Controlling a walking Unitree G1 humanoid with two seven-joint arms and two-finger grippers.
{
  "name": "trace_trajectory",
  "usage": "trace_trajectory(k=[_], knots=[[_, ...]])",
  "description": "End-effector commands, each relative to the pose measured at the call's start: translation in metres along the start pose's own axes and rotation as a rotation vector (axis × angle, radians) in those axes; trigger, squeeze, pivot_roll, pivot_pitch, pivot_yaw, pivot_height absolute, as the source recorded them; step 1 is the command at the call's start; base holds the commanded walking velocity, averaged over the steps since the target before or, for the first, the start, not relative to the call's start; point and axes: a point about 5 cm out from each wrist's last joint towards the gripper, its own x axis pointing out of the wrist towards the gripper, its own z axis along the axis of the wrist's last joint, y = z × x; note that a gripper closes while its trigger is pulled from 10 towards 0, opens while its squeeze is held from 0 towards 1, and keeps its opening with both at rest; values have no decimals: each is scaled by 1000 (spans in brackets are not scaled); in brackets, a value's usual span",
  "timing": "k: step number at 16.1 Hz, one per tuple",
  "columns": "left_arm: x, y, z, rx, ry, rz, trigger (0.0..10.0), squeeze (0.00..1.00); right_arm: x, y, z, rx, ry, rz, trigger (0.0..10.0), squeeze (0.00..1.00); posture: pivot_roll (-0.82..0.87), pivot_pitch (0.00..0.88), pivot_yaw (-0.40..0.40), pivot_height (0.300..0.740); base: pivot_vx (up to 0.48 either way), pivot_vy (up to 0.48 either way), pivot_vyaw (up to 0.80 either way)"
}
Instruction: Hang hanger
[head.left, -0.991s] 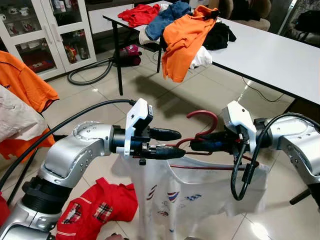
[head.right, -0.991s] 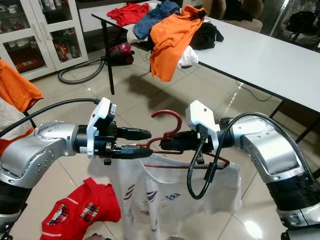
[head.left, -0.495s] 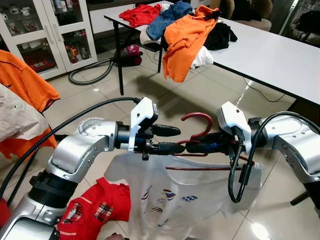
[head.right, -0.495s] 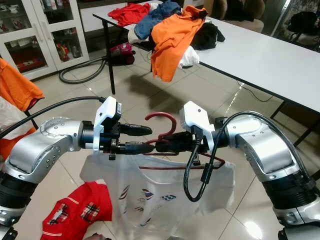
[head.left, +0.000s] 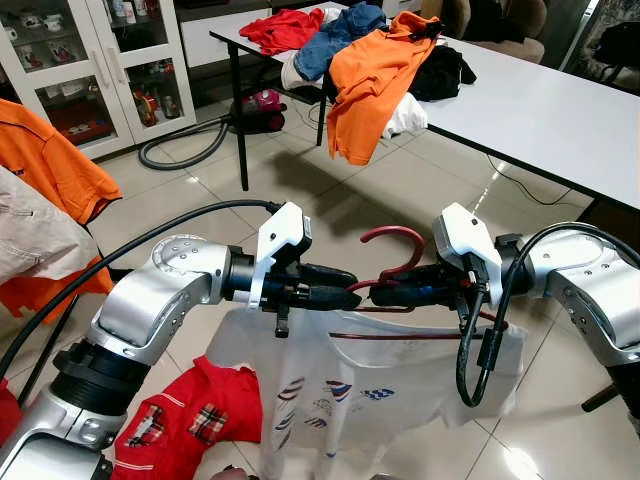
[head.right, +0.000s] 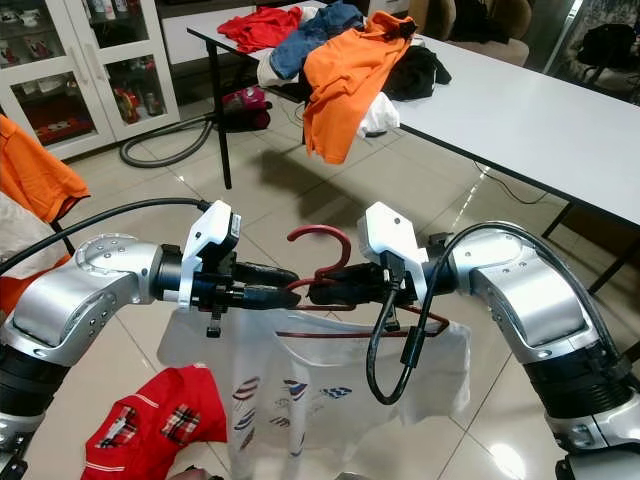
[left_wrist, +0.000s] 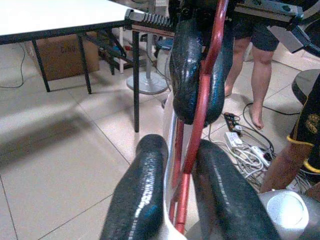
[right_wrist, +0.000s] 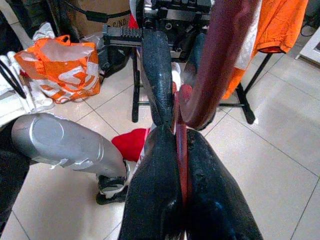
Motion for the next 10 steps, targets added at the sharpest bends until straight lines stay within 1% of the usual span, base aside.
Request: trace_trajectory(k=[1,6,10], knots=[[3,0,5,27,8,-7,0,0,-1,-3,11,-40,-14,-4,10000,0,-107,0,-40,740,0,0,0],[4,1,5,28,-9,8,0,0,-1,-4,12,-42,-20,-7,10000,0,-106,0,-38,740,0,0,0],[-1,5,7,49,-42,68,0,0,-1,-4,12,-32,-20,-11,10000,0,-107,0,-38,740,0,0,0]])
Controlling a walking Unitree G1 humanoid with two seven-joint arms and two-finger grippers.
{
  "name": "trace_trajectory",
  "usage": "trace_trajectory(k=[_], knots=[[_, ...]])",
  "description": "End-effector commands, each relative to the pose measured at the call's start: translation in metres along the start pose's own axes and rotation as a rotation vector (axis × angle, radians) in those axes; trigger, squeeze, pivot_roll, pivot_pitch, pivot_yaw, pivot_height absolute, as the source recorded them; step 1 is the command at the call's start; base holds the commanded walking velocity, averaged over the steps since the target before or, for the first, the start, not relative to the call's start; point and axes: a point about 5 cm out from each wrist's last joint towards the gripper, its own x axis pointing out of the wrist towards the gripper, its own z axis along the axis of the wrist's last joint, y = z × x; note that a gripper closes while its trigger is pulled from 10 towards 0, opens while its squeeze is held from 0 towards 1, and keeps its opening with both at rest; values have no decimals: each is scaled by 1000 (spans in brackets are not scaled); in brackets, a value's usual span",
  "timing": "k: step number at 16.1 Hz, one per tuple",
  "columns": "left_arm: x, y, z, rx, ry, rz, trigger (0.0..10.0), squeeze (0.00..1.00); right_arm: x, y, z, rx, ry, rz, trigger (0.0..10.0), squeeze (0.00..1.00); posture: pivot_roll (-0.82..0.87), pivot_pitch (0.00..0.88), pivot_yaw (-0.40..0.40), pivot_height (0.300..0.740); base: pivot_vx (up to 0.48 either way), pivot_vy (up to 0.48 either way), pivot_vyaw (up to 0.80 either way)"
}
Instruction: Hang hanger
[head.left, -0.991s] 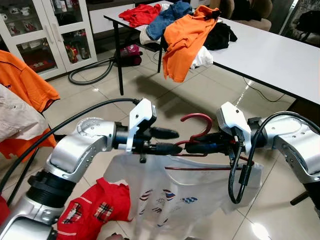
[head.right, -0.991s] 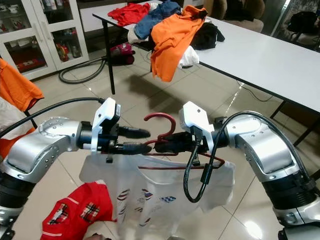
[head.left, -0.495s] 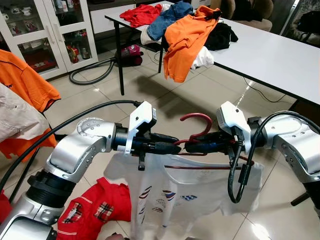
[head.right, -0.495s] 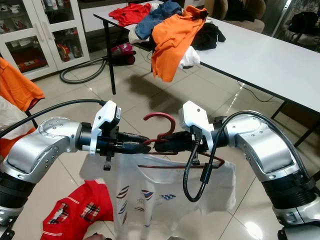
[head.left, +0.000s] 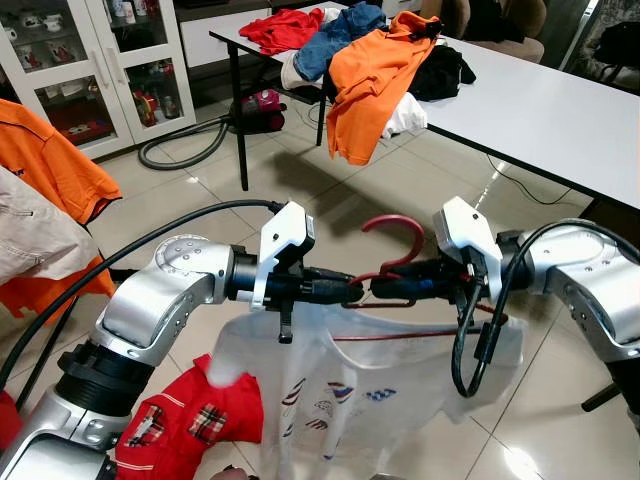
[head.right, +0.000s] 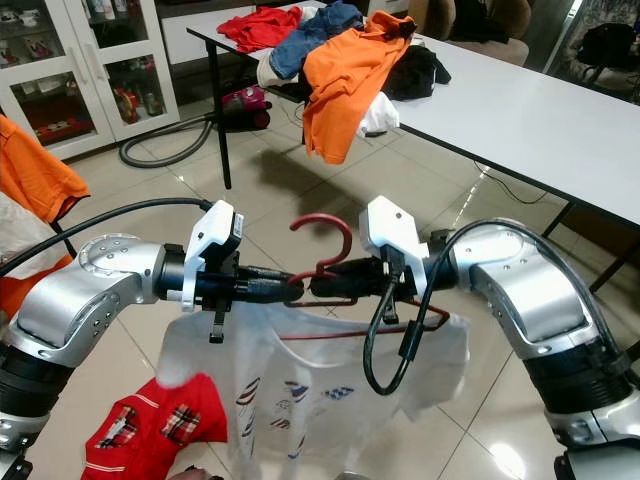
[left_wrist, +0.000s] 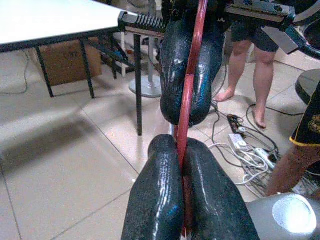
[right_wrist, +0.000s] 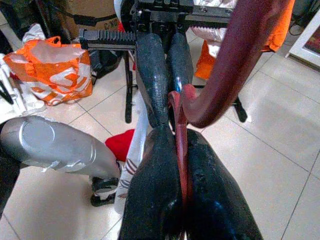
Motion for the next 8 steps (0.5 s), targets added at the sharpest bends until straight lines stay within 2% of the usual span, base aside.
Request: trace_trajectory(k=[1,2,5,7,8], knots=[[-4,6,6,30,-33,67,0,0,0,0,11,-30,-30,15,10000,761,-107,0,-38,740,0,0,0],[-5,6,6,35,-41,77,0,0,0,0,13,-20,-43,10,10000,1000,-110,0,-37,740,0,0,0],[-9,7,7,44,-56,100,0,0,-7,0,21,-12,-76,11,10000,1000,-115,0,-30,740,0,0,0],[-12,7,7,48,-54,113,0,0,-16,0,29,-23,-115,-13,10000,1000,-119,0,-26,740,0,0,0],[-14,7,5,47,-50,126,0,0,-27,0,40,-35,-163,-36,10000,1000,-120,0,-24,740,0,0,0]])
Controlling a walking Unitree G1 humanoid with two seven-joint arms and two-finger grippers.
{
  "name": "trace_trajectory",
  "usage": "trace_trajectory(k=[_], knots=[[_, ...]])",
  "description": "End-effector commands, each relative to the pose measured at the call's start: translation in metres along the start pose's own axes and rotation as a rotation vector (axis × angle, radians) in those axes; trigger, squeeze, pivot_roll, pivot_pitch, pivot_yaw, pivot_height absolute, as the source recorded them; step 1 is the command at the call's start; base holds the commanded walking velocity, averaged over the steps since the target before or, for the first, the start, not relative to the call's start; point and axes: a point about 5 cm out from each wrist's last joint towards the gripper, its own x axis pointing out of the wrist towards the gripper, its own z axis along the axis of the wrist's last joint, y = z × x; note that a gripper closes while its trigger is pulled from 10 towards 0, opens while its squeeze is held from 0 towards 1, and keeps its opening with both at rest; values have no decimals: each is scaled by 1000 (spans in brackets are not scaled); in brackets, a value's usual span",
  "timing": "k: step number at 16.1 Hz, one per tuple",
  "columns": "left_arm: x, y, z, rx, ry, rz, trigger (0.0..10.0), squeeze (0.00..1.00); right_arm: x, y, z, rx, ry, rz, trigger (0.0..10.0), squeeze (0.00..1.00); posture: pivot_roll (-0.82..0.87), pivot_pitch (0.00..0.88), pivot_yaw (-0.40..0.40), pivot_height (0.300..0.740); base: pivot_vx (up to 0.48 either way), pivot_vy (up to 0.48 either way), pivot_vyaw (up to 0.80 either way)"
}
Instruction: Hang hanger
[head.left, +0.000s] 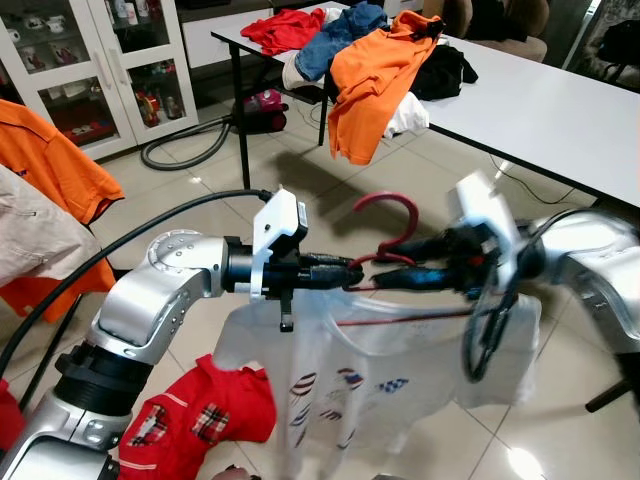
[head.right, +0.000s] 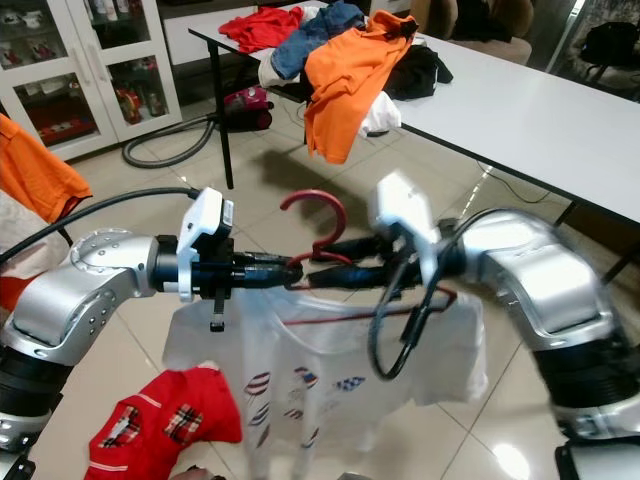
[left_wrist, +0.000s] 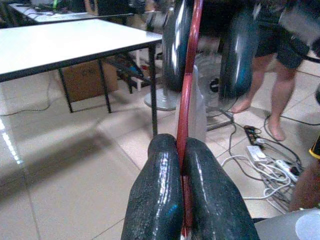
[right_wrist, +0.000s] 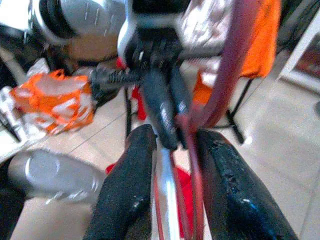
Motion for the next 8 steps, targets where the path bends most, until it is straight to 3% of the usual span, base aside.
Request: trace_trajectory(k=[1,2,5,6,8], knots=[[-10,5,-2,0,12,75,0,0,-13,2,24,-72,-55,-18,10000,733,-121,0,-23,740,0,0,0],[-12,5,-4,1,20,92,0,0,-24,0,33,-96,-84,-60,10000,0,-124,0,-22,740,0,0,0],[-24,10,-11,8,37,223,0,0,-60,0,66,-147,-304,-274,10000,0,-124,0,-28,740,0,0,0],[-30,15,-13,3,43,311,0,0,-60,5,60,-123,-356,-397,10000,0,-127,0,-25,740,0,0,0],[-37,16,-13,-31,18,388,0,0,-41,2,22,-33,-300,-639,10000,0,-140,0,-13,740,0,0,0]])
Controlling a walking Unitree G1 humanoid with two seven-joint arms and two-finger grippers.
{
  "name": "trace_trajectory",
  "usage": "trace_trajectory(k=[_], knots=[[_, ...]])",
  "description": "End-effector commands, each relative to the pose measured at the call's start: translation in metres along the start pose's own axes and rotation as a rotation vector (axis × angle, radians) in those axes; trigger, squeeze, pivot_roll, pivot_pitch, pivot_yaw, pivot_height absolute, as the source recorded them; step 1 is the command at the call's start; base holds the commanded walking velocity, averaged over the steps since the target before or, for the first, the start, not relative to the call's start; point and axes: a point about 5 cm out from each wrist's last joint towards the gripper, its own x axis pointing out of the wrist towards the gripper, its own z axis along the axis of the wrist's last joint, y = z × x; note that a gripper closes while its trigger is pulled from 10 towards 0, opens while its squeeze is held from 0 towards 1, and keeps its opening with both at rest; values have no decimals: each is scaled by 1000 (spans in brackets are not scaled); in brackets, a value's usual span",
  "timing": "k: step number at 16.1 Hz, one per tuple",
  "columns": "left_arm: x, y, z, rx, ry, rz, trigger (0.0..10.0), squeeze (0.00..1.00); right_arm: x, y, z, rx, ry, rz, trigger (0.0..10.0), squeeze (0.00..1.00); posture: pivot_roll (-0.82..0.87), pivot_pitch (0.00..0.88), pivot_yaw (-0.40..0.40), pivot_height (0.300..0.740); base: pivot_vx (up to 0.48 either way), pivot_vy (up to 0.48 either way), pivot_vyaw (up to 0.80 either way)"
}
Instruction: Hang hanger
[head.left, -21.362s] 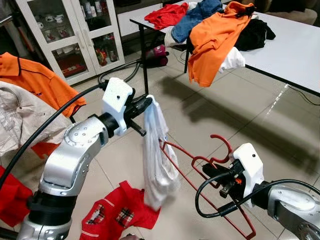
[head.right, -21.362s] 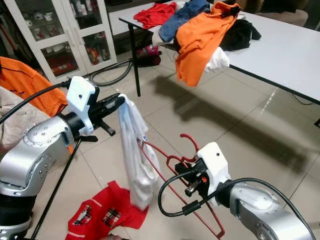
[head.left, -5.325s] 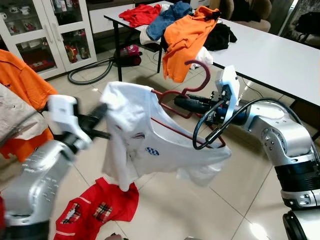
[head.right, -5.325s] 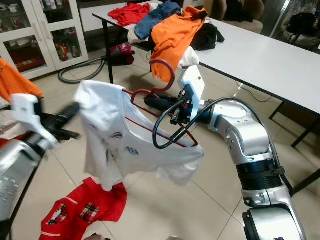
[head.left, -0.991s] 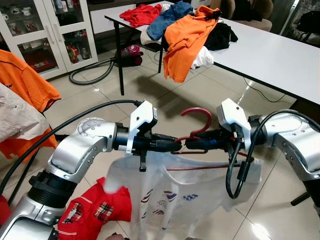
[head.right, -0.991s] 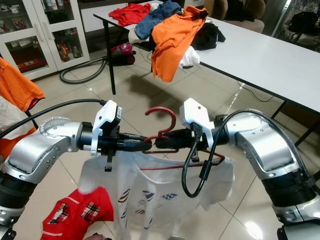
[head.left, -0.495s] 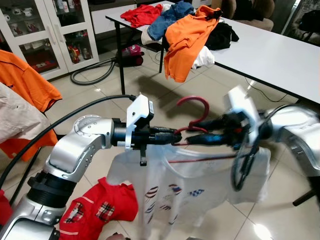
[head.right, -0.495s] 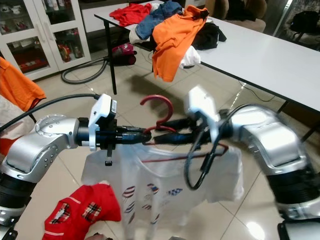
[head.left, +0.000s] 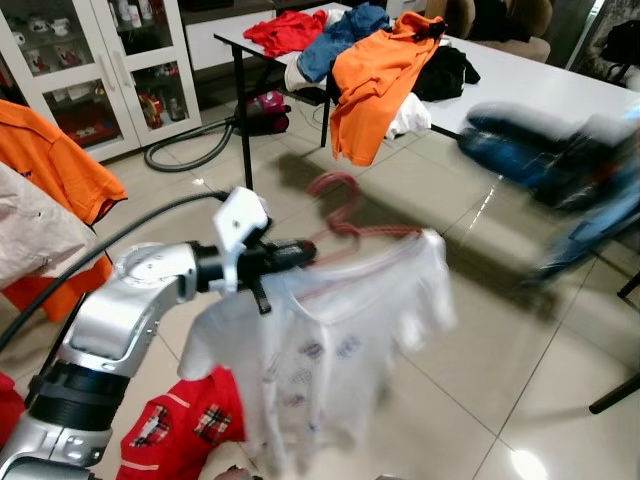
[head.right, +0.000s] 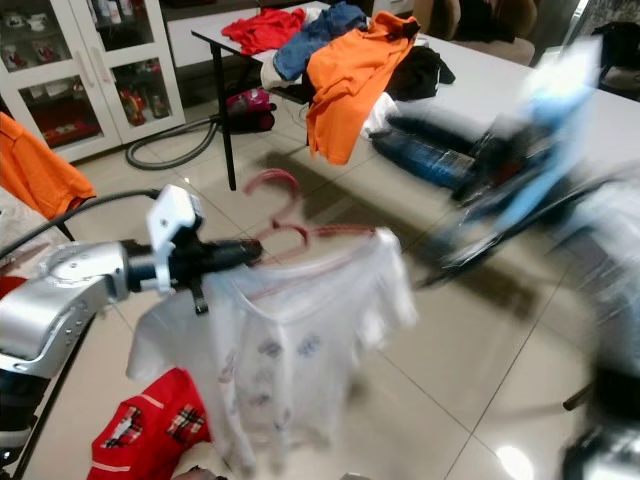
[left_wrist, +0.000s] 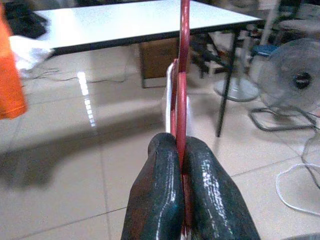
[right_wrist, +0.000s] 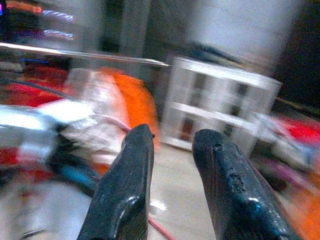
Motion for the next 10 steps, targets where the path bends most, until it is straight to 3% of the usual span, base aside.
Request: trace_trajectory(k=[1,2,3,6,10], knots=[[-2,1,7,-1,-37,25,0,0,1,-1,-12,-16,55,-108,10000,0,-141,0,-11,740,0,0,0],[-4,-2,10,-30,-68,30,0,0,1,-2,-43,15,122,-271,10000,761,-151,0,-2,740,0,0,0],[-4,-4,11,-43,-86,33,0,0,1,-2,-61,22,164,-360,10000,1000,-153,0,-1,740,0,0,0],[-3,-12,15,-84,-130,43,0,0,8,-1,-109,-1,223,-670,10000,1000,-134,0,-4,740,0,0,0],[-1,-9,25,-86,-173,71,0,0,28,3,-127,23,189,-770,10000,1000,-109,0,-17,740,0,0,0]])
